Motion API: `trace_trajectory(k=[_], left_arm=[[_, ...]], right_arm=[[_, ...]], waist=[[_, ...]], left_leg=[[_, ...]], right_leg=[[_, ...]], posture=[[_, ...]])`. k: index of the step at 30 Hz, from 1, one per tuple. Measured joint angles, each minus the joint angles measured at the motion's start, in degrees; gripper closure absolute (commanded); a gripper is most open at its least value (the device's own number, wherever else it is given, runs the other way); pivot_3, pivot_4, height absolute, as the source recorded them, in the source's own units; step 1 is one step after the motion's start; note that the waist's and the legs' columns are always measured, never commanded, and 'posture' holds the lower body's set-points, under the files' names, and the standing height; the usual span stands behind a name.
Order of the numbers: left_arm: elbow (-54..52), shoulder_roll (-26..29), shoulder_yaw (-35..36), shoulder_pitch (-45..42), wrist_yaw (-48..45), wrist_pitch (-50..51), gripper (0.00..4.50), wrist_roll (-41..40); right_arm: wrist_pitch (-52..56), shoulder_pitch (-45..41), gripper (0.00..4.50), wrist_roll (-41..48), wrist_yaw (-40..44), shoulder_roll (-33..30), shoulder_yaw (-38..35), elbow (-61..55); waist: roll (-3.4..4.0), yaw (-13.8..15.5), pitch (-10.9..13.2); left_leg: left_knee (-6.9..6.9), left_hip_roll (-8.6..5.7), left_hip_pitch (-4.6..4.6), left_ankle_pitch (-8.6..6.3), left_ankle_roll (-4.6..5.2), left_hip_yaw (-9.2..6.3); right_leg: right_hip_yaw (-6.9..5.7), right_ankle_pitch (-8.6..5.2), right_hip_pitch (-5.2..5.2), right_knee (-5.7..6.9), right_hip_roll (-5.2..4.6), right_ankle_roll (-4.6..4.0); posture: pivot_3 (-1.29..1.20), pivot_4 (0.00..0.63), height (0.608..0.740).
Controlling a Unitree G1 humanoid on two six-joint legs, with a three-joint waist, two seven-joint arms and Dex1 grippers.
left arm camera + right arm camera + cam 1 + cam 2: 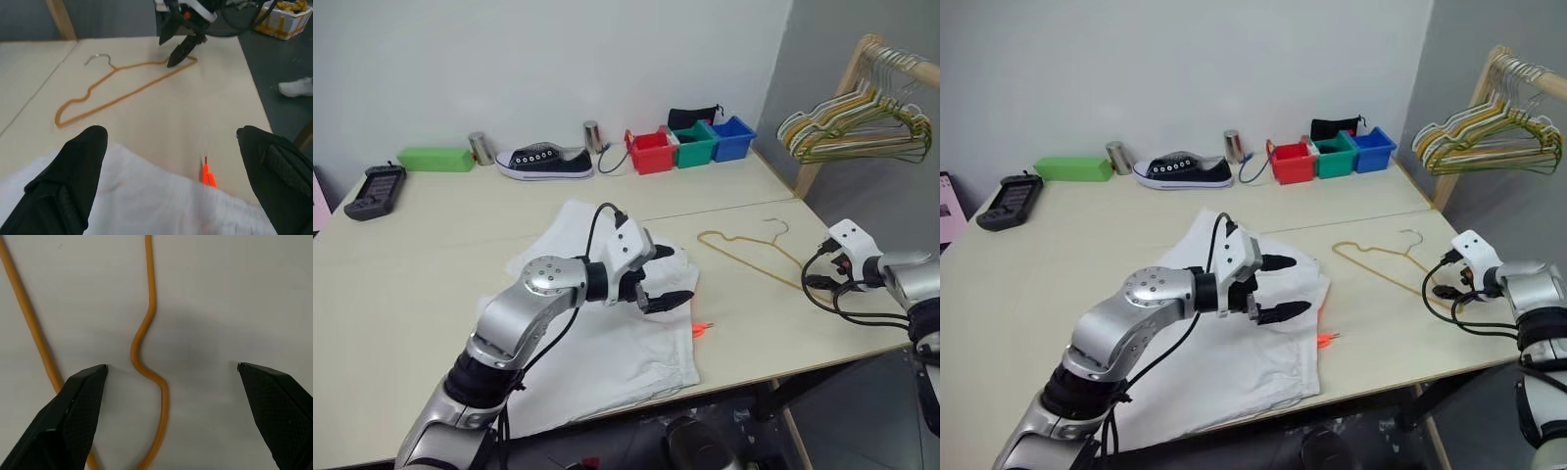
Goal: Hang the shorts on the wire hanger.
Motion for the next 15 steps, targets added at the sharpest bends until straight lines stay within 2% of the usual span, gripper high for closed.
trace_trajectory(k=[2, 5, 12, 15], left_arm=[[-1.3, 0.9, 0.7, 1.1, 0.0, 1.3, 0.01, -0.9], [-2.3, 1.6, 1.1, 2.0, 0.0, 2.2, 0.00, -1.5], [-2.1, 2.7, 2.7, 2.1, 0.1, 2.6, 0.00, -1.8], [-2.0, 2.7, 3.2, 2.0, 0.3, 2.5, 0.00, -1.6]], right_arm=[[-2.7, -2.2, 0.00, -1.2, 2.6, -0.3, 0.5, 4.7], [-5.1, -3.5, 0.53, -2.3, 5.4, -0.6, 0.6, 8.3], [-7.8, -5.2, 2.00, -4.0, 8.0, 0.3, 0.4, 13.0], [-8.3, -5.3, 2.78, -4.2, 8.2, 0.9, 0.3, 13.4]], waist=[[-0.32, 0.5, 0.7], [-0.52, 1.1, 1.0], [-1.07, 1.7, 1.3], [-1.19, 1.7, 1.3]], left_leg=[[0.06, 0.02, -0.05, 0.00, 0.00, 0.00], [0.06, 0.02, -0.23, -0.04, -0.04, 0.06], [0.12, 0.06, -0.19, -0.14, -0.07, 0.09], [0.23, 0.02, -0.18, -0.14, -0.07, 0.15]], right_leg=[[0.02, 0.00, 0.05, -0.06, 0.01, 0.00], [0.09, 0.17, -0.06, -0.14, 0.02, 0.34], [0.20, 0.17, -0.03, -0.17, 0.06, 0.36], [0.39, 0.11, -0.02, -0.17, 0.07, 0.26]], posture=[[-0.27, 0.174, 0.740], [-0.26, 0.176, 0.740], [-0.24, 0.154, 0.740], [-0.25, 0.143, 0.740]])
